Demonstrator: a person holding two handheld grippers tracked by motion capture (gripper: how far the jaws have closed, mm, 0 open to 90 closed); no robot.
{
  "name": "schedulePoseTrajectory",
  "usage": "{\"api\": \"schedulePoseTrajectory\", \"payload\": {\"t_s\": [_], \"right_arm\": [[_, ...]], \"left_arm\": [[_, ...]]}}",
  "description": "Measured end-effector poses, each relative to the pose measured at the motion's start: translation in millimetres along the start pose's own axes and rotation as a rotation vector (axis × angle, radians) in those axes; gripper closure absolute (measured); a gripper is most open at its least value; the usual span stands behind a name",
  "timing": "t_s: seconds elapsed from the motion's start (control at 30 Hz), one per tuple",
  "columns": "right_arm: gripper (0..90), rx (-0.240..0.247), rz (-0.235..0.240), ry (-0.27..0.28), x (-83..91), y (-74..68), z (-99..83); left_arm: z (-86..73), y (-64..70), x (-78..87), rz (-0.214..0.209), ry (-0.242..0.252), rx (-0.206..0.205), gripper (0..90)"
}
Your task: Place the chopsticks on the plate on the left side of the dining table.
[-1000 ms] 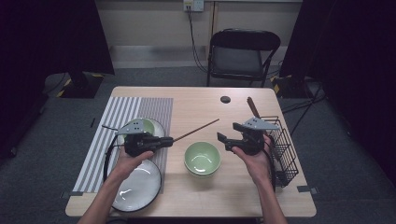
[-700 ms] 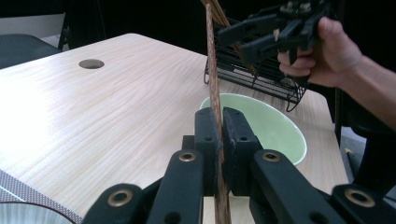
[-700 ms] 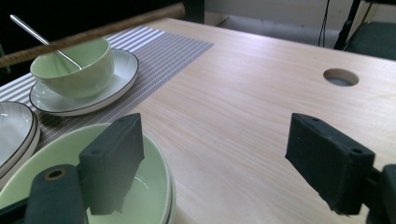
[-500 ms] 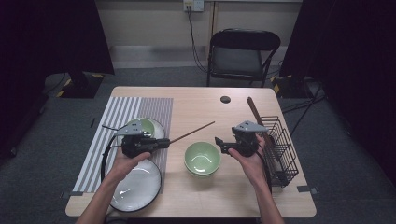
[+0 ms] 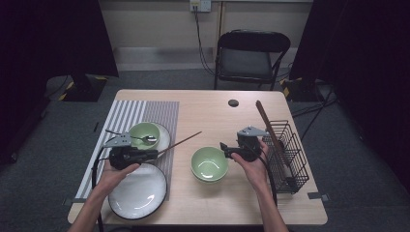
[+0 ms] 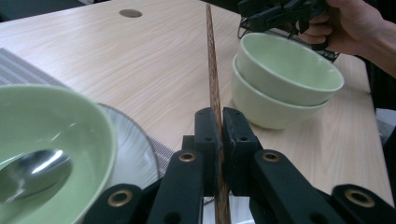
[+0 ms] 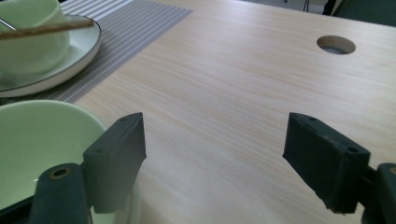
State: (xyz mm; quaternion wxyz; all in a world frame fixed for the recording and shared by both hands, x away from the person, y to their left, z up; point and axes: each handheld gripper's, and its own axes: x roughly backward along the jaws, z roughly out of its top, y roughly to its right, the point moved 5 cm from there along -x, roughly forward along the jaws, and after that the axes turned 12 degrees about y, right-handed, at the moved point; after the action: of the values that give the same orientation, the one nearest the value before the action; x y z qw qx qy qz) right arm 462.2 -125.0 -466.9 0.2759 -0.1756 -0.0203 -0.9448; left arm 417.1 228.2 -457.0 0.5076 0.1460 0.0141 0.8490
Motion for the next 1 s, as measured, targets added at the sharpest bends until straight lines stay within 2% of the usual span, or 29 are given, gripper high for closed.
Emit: {"api": "schedulePoseTrajectory", "payload": {"t_s": [0.2,0.37,0.43,0.5,0.57,0.63,0.67,0.83,1.0], "right_arm": [[20.5,-0.016,-0.023,-0.023,-9.5,7.1,-9.0],[20.5,-0.024,-0.042,-0.046,-13.2,12.2,-15.4],[20.5,-0.019,-0.055,-0.047,-14.3,14.1,-16.3],[20.5,-0.016,-0.066,-0.053,-15.6,15.2,-17.5],[20.4,0.003,-0.086,-0.065,-18.3,16.9,-20.6],[19.3,-0.041,-0.065,-0.066,-20.2,17.7,-22.7],[19.4,-0.044,-0.068,-0.062,-20.7,18.4,-22.8],[20.3,-0.043,-0.082,-0.07,-21.8,22.0,-24.5],[20.4,-0.039,-0.087,-0.107,-26.2,23.2,-35.1]], "left_arm": [[-9.2,-9.7,8.4,0.037,-0.023,0.006,85.4],[-13.3,-13.6,11.0,0.045,-0.036,0.009,85.4],[-16.3,-16.6,11.4,0.056,-0.049,0.004,85.4],[-19.8,-19.2,11.2,0.065,-0.049,0.024,85.4],[-23.7,-21.2,10.5,0.071,-0.07,0.021,85.4],[-24.7,-21.8,10.4,0.066,-0.073,0.02,85.4],[-24.3,-21.7,10.9,0.061,-0.069,0.019,85.4],[-25.5,-23.6,13.7,0.059,-0.081,0.026,85.4],[-27.6,-31.6,22.4,0.08,-0.092,0.038,85.4]]}}
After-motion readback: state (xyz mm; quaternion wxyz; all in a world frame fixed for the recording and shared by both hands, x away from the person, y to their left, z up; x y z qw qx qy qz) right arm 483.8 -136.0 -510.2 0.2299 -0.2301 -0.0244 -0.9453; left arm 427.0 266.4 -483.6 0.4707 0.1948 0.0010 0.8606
